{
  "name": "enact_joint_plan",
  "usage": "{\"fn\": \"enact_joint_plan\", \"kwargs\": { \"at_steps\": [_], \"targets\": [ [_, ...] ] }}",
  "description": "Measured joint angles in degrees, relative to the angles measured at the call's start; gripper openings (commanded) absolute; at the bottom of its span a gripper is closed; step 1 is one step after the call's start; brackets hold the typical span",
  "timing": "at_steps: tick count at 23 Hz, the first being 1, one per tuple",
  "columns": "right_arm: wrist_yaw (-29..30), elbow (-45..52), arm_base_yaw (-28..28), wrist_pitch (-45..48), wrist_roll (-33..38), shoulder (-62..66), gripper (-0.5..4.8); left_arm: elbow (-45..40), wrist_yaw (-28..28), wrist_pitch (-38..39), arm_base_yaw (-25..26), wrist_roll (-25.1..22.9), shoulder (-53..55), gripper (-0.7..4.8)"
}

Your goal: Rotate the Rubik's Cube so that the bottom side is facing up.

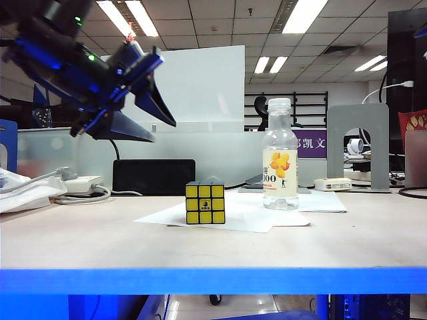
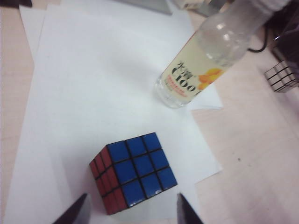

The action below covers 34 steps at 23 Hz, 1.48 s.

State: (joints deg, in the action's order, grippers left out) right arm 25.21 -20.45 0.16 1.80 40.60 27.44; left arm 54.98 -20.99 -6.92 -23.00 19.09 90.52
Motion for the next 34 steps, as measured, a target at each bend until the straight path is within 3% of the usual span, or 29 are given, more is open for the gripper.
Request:
{"fn": "enact_joint_plan", "kwargs": {
  "at_steps": [11,13,15,20,34],
  "targets": [
    [1.68,-0.02,-0.02,0.46,1.33,1.29,1.73,18.05,-0.59,16.70,-8.00,2.38,9.33,2.51],
    [1.70,-0.02,-0.04,0.44,1.36,1.70,1.77,23.04,-0.72,22.64,-8.48,2.67,12.83,3.31],
    [2.08,-0.02,-0.04,0.42,1.36,1.70,1.81,26.40,-0.31,27.54,-8.39,3.93,15.63,4.73],
    [3.41,-0.02,-0.04,0.44,1.38,1.70,1.81,31.80,1.53,39.15,-7.39,5.25,20.22,4.79],
    [5.14,-0.02,-0.13,0.46,1.36,1.75,1.81,35.80,7.78,40.79,-7.48,4.04,19.74,4.79]
  ]
}}
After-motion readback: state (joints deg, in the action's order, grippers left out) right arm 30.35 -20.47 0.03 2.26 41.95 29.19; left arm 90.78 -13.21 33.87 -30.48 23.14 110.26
